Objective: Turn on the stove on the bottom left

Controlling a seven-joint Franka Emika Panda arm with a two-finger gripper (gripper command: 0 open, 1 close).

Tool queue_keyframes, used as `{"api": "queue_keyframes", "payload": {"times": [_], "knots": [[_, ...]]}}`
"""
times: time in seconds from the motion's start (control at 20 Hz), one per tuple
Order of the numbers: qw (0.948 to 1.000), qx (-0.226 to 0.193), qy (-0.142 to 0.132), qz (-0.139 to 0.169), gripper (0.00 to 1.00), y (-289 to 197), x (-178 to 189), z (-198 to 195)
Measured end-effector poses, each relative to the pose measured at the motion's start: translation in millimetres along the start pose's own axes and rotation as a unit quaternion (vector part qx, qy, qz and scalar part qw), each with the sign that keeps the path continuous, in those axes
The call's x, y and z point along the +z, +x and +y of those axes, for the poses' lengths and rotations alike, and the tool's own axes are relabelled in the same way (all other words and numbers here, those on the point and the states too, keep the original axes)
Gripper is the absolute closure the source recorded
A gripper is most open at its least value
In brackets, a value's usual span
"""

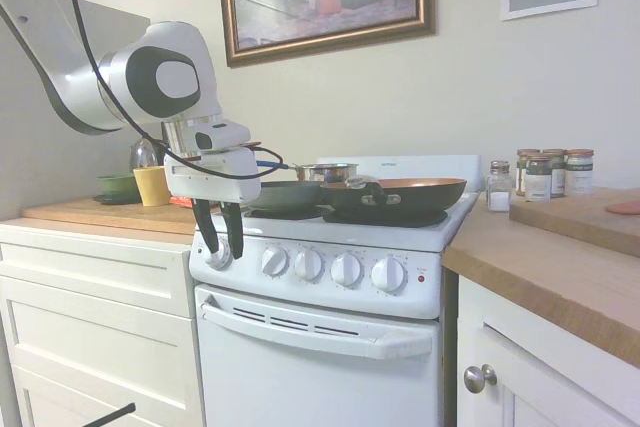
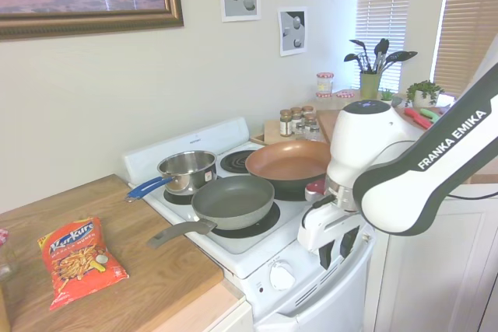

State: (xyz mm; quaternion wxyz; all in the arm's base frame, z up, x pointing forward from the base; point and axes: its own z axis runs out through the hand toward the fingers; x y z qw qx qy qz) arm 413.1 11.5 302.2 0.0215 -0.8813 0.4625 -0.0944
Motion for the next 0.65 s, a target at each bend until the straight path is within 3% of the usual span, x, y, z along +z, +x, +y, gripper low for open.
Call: {"api": "queue_keyframes", "payload": {"times": [0.65], "knots": [[1.0, -0.002, 0.004, 0.003, 0.0, 1.1, -6.9, 3.4]]}}
